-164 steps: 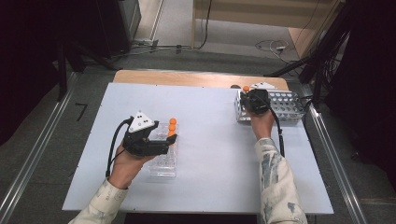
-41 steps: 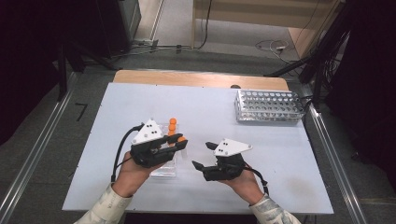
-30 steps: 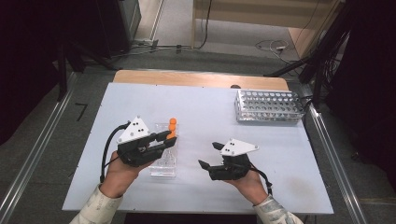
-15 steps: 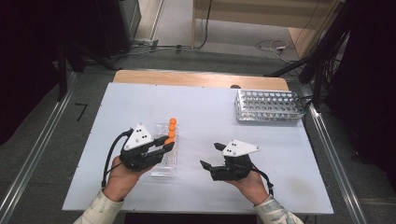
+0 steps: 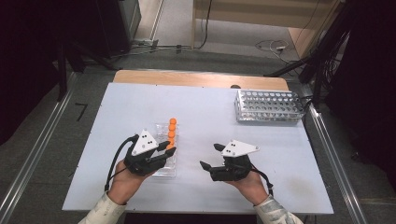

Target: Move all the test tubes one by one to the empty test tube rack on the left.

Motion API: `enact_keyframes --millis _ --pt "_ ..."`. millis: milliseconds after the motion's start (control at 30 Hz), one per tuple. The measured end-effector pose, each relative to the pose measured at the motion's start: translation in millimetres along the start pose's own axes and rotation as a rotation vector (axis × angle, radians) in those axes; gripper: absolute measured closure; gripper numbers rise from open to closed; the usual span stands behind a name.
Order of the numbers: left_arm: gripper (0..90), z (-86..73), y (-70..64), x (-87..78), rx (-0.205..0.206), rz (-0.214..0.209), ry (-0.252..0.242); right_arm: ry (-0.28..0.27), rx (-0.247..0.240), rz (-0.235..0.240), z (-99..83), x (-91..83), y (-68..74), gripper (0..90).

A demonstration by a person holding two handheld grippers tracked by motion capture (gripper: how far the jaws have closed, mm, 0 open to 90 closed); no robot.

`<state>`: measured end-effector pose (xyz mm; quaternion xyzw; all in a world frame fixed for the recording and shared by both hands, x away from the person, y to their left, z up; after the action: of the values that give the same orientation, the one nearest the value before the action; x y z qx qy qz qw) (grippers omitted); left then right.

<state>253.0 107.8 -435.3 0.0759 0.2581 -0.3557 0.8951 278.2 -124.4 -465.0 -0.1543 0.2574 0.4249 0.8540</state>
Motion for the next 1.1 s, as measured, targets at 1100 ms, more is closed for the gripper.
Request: enact_keyframes --millis 1100 --pt "32.0 -13.0 27.4 -13.7 -0.143 0.081 -0.076 -0.027 0.08 -0.081 -5.1 -12.8 -23.7 22.5"
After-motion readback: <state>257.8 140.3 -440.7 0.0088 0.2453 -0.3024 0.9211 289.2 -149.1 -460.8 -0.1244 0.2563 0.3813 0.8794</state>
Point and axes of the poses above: each handheld gripper's, and its own axes: x roughly forward along the jaws, z roughly out of its top, y roughly to its left, the point moved 4 cm from there along x, roughly forward along the jaws, and after that the axes turned 3 degrees about -z, right-handed, at the moved point
